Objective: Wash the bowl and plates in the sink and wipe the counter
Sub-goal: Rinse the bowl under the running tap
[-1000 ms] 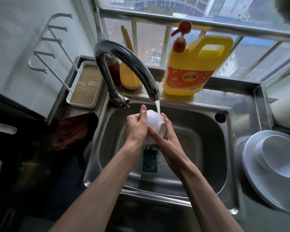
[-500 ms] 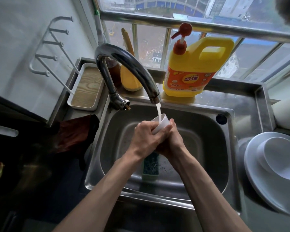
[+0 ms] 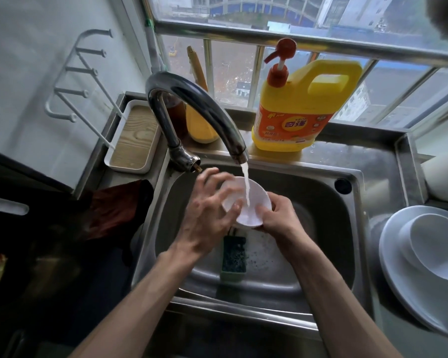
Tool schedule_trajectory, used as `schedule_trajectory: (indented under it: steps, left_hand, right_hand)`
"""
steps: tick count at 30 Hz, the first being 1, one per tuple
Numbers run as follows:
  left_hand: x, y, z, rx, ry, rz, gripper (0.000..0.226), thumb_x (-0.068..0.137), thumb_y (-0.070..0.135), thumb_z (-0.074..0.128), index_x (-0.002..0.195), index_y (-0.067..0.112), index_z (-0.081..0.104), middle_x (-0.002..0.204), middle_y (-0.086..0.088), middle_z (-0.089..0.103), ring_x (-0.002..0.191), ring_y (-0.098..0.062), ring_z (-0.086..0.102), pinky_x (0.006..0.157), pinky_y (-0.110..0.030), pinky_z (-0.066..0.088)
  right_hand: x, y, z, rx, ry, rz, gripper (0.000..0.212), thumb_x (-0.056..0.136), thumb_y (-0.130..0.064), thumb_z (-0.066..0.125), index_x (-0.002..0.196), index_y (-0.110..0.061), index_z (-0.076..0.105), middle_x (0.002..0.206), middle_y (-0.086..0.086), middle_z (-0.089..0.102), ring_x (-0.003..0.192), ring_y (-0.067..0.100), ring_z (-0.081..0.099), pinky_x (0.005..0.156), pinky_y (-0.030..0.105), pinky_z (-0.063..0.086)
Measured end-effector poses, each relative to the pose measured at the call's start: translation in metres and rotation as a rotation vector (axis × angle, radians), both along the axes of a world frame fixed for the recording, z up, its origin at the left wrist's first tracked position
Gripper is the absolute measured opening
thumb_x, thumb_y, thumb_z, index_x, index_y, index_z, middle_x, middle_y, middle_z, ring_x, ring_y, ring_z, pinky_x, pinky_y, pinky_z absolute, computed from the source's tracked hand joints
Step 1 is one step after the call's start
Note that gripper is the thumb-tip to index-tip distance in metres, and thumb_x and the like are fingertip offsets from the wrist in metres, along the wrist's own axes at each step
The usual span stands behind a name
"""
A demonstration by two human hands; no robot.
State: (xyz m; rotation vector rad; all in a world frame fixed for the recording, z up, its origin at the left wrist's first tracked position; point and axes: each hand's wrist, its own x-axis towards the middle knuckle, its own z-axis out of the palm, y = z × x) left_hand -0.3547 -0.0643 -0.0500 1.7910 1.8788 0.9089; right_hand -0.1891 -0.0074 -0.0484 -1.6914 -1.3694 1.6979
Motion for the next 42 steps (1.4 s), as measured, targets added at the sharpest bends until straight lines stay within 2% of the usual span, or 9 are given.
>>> schedule_trajectory:
  steps: [3, 6, 13, 17, 21, 24, 28, 33, 42]
  left_hand:
    - [0.006, 0.004, 0.001, -0.365, -0.53, 0.2, 0.093, 0.069, 0.013, 0.056, 0.158, 0.031, 0.032, 0.147, -0.008, 0.051, 0.128, -0.019, 0.054, 0.1, -0.033, 0.05]
    - [0.005, 0.009, -0.007, -0.439, -0.51, 0.234, 0.055, 0.067, 0.007, 0.055, 0.119, 0.02, 0.072, 0.103, -0.004, 0.074, 0.101, -0.021, 0.069, 0.078, -0.032, 0.056]
    - [0.011, 0.015, -0.022, -0.358, -0.47, 0.695, 0.003, 0.089, 0.024, 0.078, 0.089, 0.021, 0.08, 0.078, 0.006, 0.075, 0.082, -0.015, 0.072, 0.069, -0.04, 0.061]
    - [0.027, 0.018, -0.024, -0.369, -0.769, 0.845, 0.021, 0.091, 0.0, 0.068, 0.095, 0.021, 0.07, 0.089, 0.005, 0.072, 0.098, -0.024, 0.071, 0.08, -0.036, 0.061]
    - [0.039, 0.013, -0.02, -0.313, -1.169, 0.753, 0.054, 0.087, -0.02, 0.057, 0.123, 0.02, 0.065, 0.114, -0.008, 0.071, 0.107, -0.022, 0.068, 0.083, -0.038, 0.063]
    - [0.036, 0.007, -0.027, -0.353, -0.963, 0.617, 0.054, 0.083, -0.02, 0.057, 0.12, 0.018, 0.065, 0.11, -0.007, 0.069, 0.11, -0.027, 0.065, 0.088, -0.039, 0.06]
    - [0.025, 0.002, -0.024, -0.268, -0.5, 0.508, 0.05, 0.081, -0.012, 0.063, 0.12, 0.017, 0.073, 0.102, 0.0, 0.075, 0.102, -0.018, 0.07, 0.082, -0.023, 0.057]
    - [0.012, -0.001, -0.007, -0.199, -0.218, 0.328, 0.05, 0.091, 0.0, 0.065, 0.131, 0.031, 0.069, 0.107, 0.004, 0.077, 0.097, -0.009, 0.069, 0.077, -0.022, 0.057]
    - [0.013, -0.008, -0.011, -0.325, -0.825, 0.341, 0.056, 0.091, -0.006, 0.065, 0.14, 0.02, 0.057, 0.129, -0.004, 0.066, 0.123, -0.017, 0.062, 0.097, -0.047, 0.059]
  right_hand:
    - [-0.005, 0.0, -0.004, 0.149, -0.208, -0.023, 0.013, 0.089, -0.01, 0.066, 0.093, -0.022, 0.071, 0.092, -0.002, 0.072, 0.09, 0.018, 0.067, 0.07, 0.037, 0.056]
    - [-0.009, -0.001, 0.0, 0.295, -0.361, -0.009, 0.014, 0.088, -0.02, 0.072, 0.078, -0.018, 0.063, 0.074, -0.004, 0.066, 0.076, 0.022, 0.062, 0.062, 0.03, 0.041]
    - [-0.02, -0.012, 0.013, 0.609, -0.499, 0.117, 0.009, 0.099, -0.022, 0.059, 0.092, -0.019, 0.054, 0.08, 0.012, 0.07, 0.08, 0.044, 0.063, 0.065, 0.044, 0.044]
    - [-0.026, -0.019, 0.02, 0.473, -0.428, 0.149, 0.048, 0.097, -0.009, 0.053, 0.142, -0.026, 0.054, 0.118, 0.01, 0.073, 0.112, 0.037, 0.065, 0.09, 0.048, 0.051]
    - [-0.017, -0.02, 0.013, 0.116, -0.114, -0.129, 0.055, 0.084, 0.003, 0.054, 0.128, -0.03, 0.056, 0.112, -0.004, 0.064, 0.108, 0.023, 0.06, 0.088, 0.047, 0.059]
    - [-0.012, -0.021, 0.0, -0.033, -0.009, -0.199, 0.051, 0.077, 0.007, 0.056, 0.112, -0.031, 0.058, 0.108, -0.001, 0.065, 0.105, 0.021, 0.063, 0.087, 0.054, 0.061]
    - [-0.002, -0.02, -0.014, 0.215, -0.352, -0.026, 0.011, 0.08, -0.025, 0.071, 0.087, -0.03, 0.065, 0.08, -0.006, 0.075, 0.082, 0.024, 0.073, 0.073, 0.049, 0.062]
    - [0.001, -0.014, -0.004, 0.459, -0.441, -0.02, 0.023, 0.096, -0.047, 0.067, 0.095, -0.025, 0.074, 0.09, -0.003, 0.077, 0.085, 0.024, 0.07, 0.073, 0.036, 0.052]
    - [-0.011, -0.022, -0.016, -0.105, 0.185, -0.288, 0.045, 0.09, 0.013, 0.057, 0.125, -0.016, 0.06, 0.119, 0.011, 0.065, 0.111, 0.031, 0.066, 0.076, 0.051, 0.065]
